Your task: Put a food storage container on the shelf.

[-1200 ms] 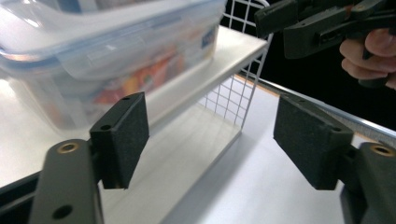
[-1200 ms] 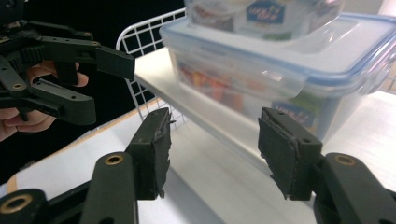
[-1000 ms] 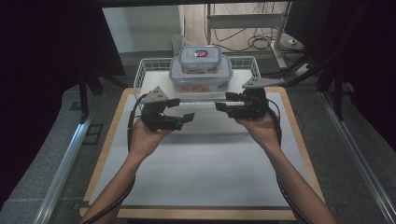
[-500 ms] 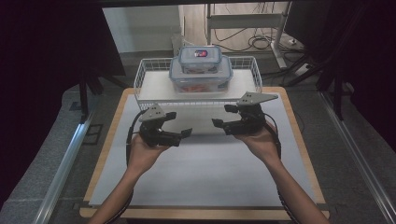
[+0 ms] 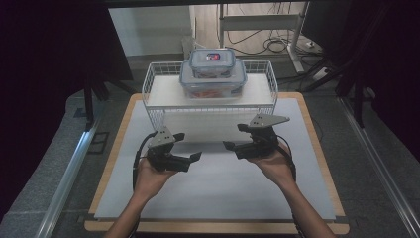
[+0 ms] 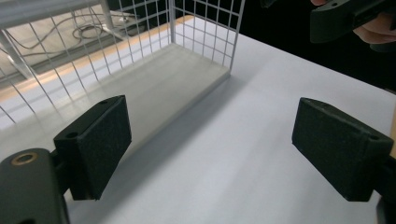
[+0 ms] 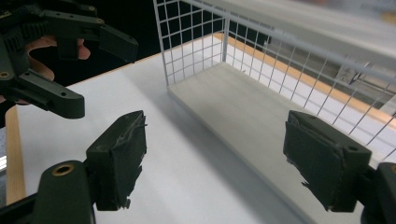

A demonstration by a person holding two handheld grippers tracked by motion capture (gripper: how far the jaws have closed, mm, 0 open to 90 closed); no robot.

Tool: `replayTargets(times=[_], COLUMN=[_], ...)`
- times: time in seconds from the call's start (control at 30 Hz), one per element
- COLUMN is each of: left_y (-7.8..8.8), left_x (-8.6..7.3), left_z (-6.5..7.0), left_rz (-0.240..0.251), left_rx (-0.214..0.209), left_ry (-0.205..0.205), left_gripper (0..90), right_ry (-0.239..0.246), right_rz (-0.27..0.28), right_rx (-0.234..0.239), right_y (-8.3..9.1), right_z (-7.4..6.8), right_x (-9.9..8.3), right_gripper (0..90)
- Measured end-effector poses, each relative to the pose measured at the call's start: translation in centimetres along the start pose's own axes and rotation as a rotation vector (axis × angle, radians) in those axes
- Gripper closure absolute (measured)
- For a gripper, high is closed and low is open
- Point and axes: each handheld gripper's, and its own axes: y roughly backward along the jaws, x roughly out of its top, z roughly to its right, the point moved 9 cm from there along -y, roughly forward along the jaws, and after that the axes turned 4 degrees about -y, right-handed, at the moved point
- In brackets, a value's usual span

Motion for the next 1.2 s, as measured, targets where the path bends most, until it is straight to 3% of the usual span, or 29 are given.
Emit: replayTargets(times=[0.27, 0.5, 0.8, 0.97, 1.2], left_y=[-0.3, 0.5, 1.9, 2.5, 2.6], left_x=[-2.3, -4.1, -7.2, -7.9, -9.4], left_z=[0.5, 1.3, 2.1, 2.3, 2.5], left_rz=[-0.024, -0.047, -0.083, -0.081, -0.127], left_rx=[-0.021, -0.007, 0.020, 0.031, 0.069], left_ry=[0.018, 0.017, 0.014, 0.026, -0.010], left_gripper=[9.2, 6.4, 4.3, 4.2, 4.1], right_ry=[0.001, 0.000, -0.030, -0.050, -0.067], right_rz=[-0.046, -0.087, -0.065, -0.053, -0.062], right_rx=[0.004, 0.003, 0.016, 0.004, -0.030], right_y=[-0.4, 0.0, 1.4, 2.2, 3.2], right_z=[0.0, -0.6, -1.6, -1.6, -1.0], right_x=[-2.9, -5.2, -6.8, -8.3, -10.9], right_gripper=[14.1, 6.4, 3.8, 3.9, 4.0])
